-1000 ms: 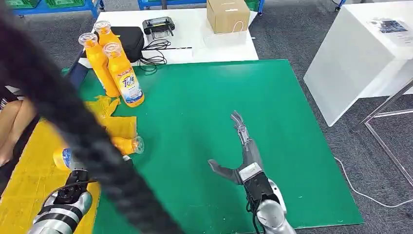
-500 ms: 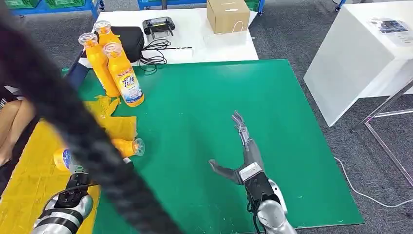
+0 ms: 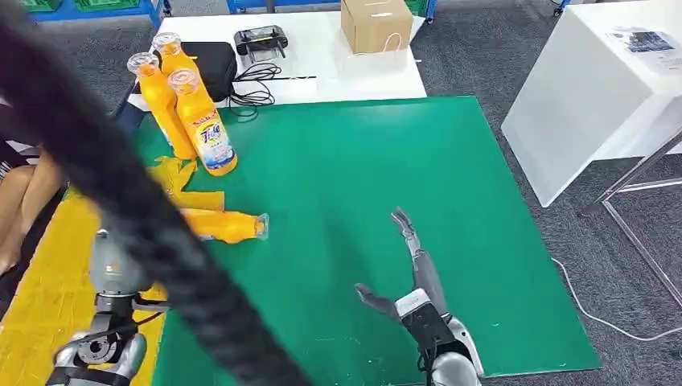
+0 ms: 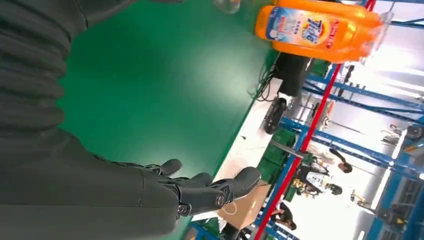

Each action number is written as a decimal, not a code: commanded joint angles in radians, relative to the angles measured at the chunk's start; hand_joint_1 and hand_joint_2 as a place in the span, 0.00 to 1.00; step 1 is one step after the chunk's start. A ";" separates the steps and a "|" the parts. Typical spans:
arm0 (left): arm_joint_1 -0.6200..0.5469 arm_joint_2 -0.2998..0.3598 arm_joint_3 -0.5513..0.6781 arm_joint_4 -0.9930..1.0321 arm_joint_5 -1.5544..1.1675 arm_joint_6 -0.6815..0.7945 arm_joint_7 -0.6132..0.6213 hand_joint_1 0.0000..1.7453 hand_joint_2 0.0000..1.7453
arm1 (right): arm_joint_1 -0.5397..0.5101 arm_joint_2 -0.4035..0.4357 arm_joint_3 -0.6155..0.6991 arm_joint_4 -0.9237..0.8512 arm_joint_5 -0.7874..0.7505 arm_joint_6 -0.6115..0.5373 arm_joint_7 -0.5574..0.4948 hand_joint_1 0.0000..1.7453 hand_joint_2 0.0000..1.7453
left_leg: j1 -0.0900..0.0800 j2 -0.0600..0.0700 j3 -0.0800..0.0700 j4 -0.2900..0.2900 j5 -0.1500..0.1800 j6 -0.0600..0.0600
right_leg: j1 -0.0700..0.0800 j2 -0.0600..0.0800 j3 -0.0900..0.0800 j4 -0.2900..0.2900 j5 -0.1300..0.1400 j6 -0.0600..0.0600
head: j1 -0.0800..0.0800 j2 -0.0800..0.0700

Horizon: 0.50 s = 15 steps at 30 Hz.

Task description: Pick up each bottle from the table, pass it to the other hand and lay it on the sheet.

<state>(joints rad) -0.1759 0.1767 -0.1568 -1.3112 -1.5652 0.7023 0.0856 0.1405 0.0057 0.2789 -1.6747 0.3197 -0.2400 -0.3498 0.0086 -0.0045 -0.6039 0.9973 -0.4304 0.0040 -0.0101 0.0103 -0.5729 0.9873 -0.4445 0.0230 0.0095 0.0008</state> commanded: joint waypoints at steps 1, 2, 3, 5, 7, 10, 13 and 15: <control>-0.114 0.266 -0.346 0.029 -0.006 -0.004 0.252 0.00 1.00 | -0.006 -0.030 -0.016 0.003 0.000 0.001 0.003 0.00 1.00 | 0.002 -0.001 0.004 0.001 -0.001 0.000 | 0.002 -0.003 0.005 0.000 -0.001 -0.001 | 0.000 0.000; -0.120 0.270 -0.364 0.035 -0.006 -0.004 0.266 0.00 1.00 | -0.007 -0.031 -0.017 0.003 0.000 0.002 0.003 0.00 1.00 | 0.002 -0.003 0.002 0.001 0.000 -0.001 | 0.002 -0.005 0.004 0.000 -0.001 -0.001 | 0.000 0.000; -0.106 0.254 -0.368 0.012 -0.006 -0.004 0.276 0.00 1.00 | -0.010 -0.031 -0.019 0.005 0.002 0.002 0.003 0.00 1.00 | 0.003 -0.004 0.003 0.002 0.000 -0.001 | 0.003 -0.006 0.005 0.000 -0.002 -0.001 | 0.000 0.000; -0.012 0.104 -0.175 -0.059 0.095 -0.004 0.036 0.00 1.00 | -0.003 -0.028 -0.027 -0.002 0.006 -0.001 0.002 0.00 1.00 | 0.003 -0.001 0.002 0.000 0.000 0.000 | 0.003 -0.002 0.004 -0.001 -0.001 0.000 | 0.000 0.000; 0.024 0.011 -0.079 -0.070 0.218 -0.004 -0.134 0.00 1.00 | 0.007 -0.028 -0.032 -0.009 0.006 -0.004 0.001 0.00 1.00 | 0.001 0.001 0.004 -0.001 -0.001 0.000 | 0.002 0.000 0.005 -0.002 -0.001 0.001 | 0.000 0.000; 0.108 -0.119 -0.032 -0.099 0.684 -0.082 -0.470 0.00 1.00 | 0.050 -0.029 -0.058 -0.031 0.010 -0.012 0.002 0.00 1.00 | 0.000 -0.003 0.005 -0.002 -0.001 0.001 | 0.002 -0.004 0.008 -0.003 -0.001 0.001 | 0.000 0.000; 0.159 -0.144 -0.057 -0.165 0.848 -0.181 -0.522 0.00 1.00 | 0.071 -0.021 -0.080 -0.045 -0.001 -0.002 -0.011 0.00 1.00 | -0.002 -0.002 0.003 0.000 -0.001 0.001 | -0.002 -0.003 0.005 -0.002 -0.002 0.001 | 0.000 0.000; 0.220 -0.176 -0.046 -0.217 1.007 -0.296 -0.587 0.00 1.00 | 0.097 -0.009 -0.107 -0.061 -0.017 -0.002 -0.026 0.00 1.00 | -0.004 0.000 0.001 0.000 -0.001 0.002 | -0.002 -0.001 0.002 -0.002 -0.001 0.000 | 0.000 0.000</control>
<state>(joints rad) -0.0990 0.1756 -0.2563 -1.4031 -0.8942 0.6300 -0.3680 0.1797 -0.0114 0.2556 -1.7029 0.3292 -0.2468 -0.3502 0.0046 -0.0047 -0.6049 0.9975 -0.4315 0.0056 -0.0126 0.0103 -0.5732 0.9867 -0.4447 0.0233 0.0095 0.0008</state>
